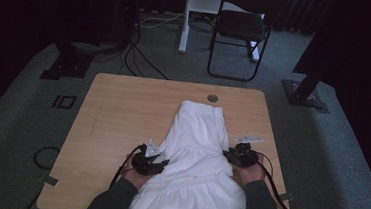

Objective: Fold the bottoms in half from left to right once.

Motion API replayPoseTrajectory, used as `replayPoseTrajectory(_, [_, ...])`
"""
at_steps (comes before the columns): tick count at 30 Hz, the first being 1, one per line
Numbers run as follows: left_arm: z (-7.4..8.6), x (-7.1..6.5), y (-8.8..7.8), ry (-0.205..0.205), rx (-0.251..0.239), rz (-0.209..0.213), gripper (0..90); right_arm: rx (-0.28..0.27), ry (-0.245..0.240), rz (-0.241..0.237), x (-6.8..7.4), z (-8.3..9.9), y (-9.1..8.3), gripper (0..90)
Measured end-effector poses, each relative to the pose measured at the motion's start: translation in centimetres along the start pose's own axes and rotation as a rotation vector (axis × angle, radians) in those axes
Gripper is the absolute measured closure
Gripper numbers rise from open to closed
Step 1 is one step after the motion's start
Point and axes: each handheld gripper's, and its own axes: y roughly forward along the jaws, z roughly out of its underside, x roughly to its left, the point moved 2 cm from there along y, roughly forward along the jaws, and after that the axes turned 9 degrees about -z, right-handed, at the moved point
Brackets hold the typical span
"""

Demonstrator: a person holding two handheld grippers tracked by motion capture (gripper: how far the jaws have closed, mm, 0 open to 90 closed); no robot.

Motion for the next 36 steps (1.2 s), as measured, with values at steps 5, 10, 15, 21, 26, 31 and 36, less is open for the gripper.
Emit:
replayPoseTrajectory(5, [-0.1, 0.0, 0.1, -0.003, -0.002, -0.005, 47.0, -0.106, 0.003, -0.050, -1.1, -4.7, 0.3, 44.9])
replayPoseTrajectory(10, [0.1, 0.4, -0.1, -0.038, -0.014, -0.008, 40.8, -0.083, 0.059, -0.130, -1.8, -7.6, 4.0, 45.1])
replayPoseTrajectory(15, [0.3, 0.8, -0.3, -0.086, -0.015, 0.039, 39.5, 0.006, 0.072, -0.130, -1.9, -7.9, 6.5, 76.1])
replayPoseTrajectory(21, [0.8, 1.0, -0.7, -0.109, -0.012, 0.066, 39.6, -0.189, -0.067, 0.136, -1.7, -8.8, 1.5, 88.1])
replayPoseTrajectory(26, [0.7, 0.5, -0.7, -0.077, -0.006, 0.044, 40.0, -0.070, 0.000, 0.163, -3.7, -6.1, 4.0, 80.9])
replayPoseTrajectory(31, [0.6, 0.6, -0.8, -0.072, -0.001, 0.055, 40.5, -0.045, 0.065, 0.157, -4.7, -5.2, 5.4, 64.7])
replayPoseTrajectory(36, [-3.3, 2.6, -1.4, -0.074, -0.074, 0.019, 40.7, -0.031, 0.082, 0.137, -4.8, -5.3, 5.3, 66.2])
